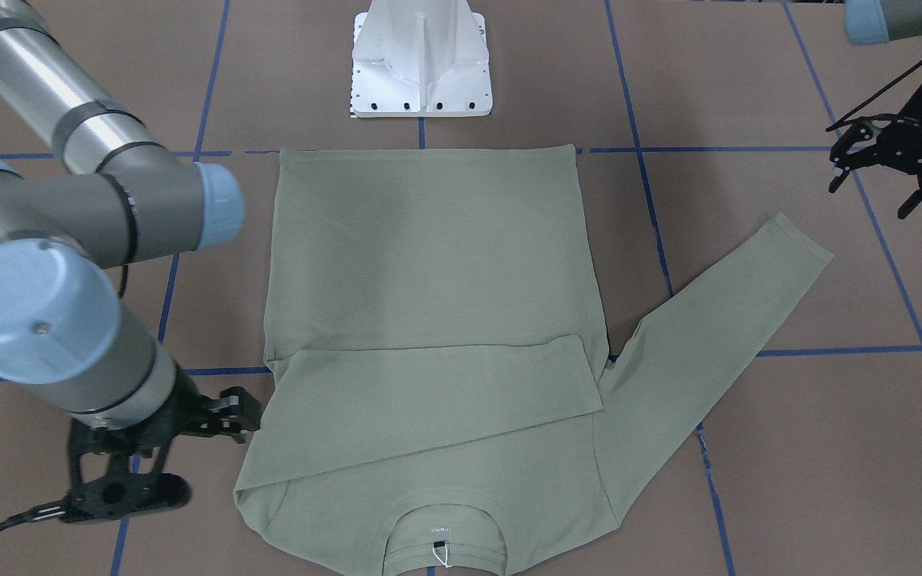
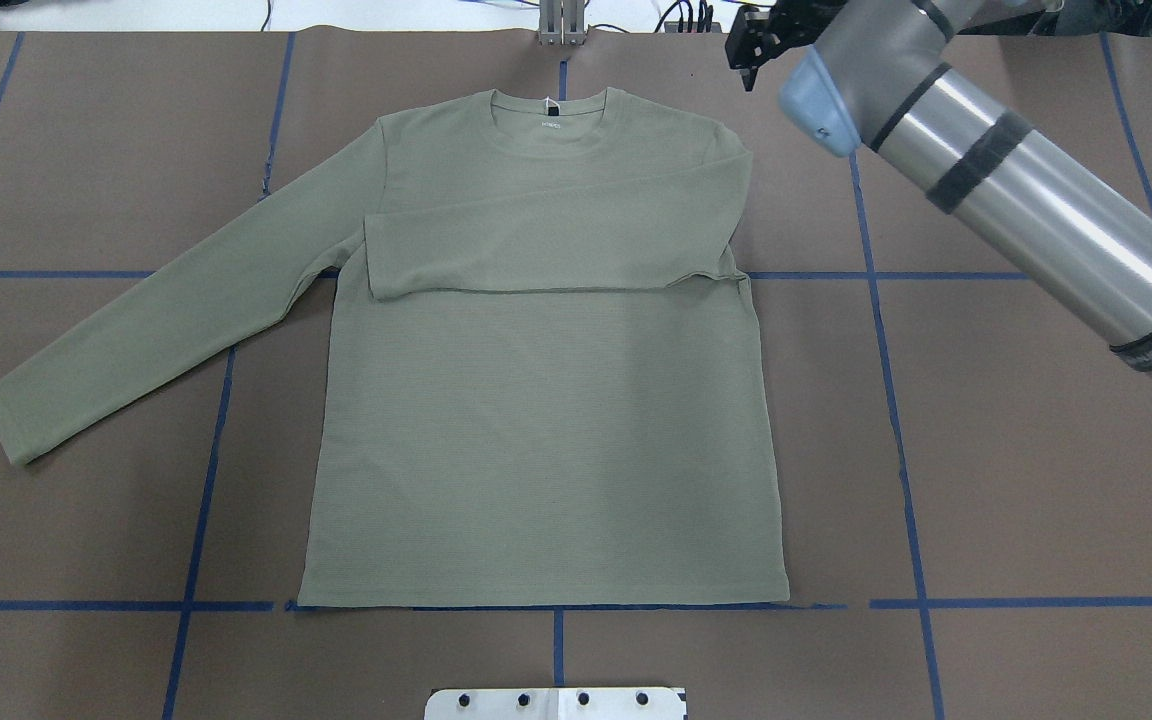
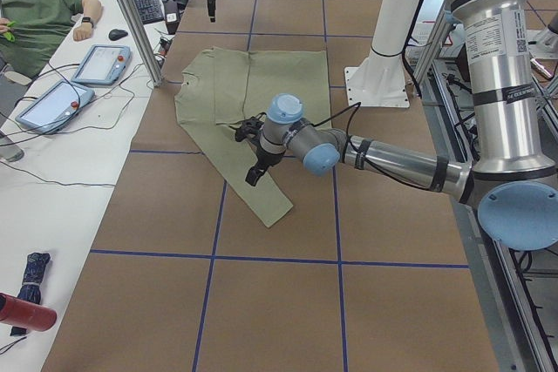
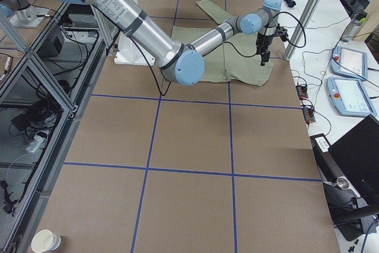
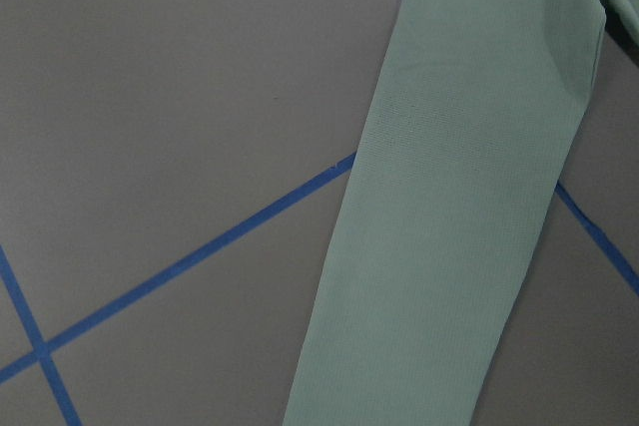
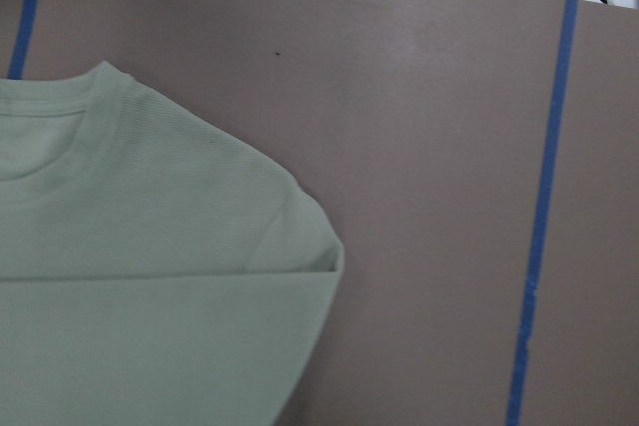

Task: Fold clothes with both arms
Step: 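Release the sleeve and raise the right gripper away from the shirt, then lower the left gripper and grasp the cuff of the other sleeve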

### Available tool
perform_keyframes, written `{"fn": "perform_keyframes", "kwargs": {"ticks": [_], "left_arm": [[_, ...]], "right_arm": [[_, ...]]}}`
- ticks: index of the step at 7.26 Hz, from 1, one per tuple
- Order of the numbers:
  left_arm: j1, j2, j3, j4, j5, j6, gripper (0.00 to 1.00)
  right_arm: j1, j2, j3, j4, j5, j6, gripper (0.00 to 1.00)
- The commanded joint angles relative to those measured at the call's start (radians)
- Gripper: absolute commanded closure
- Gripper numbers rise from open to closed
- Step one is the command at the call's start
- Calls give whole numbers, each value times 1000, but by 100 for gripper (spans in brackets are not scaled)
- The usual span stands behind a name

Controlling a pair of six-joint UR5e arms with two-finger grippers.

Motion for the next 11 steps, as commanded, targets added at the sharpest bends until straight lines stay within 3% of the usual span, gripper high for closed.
{"fn": "perform_keyframes", "kwargs": {"ticks": [1,3,5,8,9,11], "left_arm": [[110,63,8,-67,72,-47,0],[231,63,54,-96,111,-119,0],[239,63,191,-299,128,-137,0],[339,50,200,-303,188,-225,5],[354,44,203,-301,189,-225,14],[356,41,211,-301,192,-223,14]], "right_arm": [[30,-96,80,2,26,-49,0],[32,-114,103,5,26,-49,0],[32,-125,120,4,26,-49,0],[32,-131,123,5,24,-49,0],[32,-132,123,5,24,-49,0],[31,-132,121,5,22,-49,0]]}}
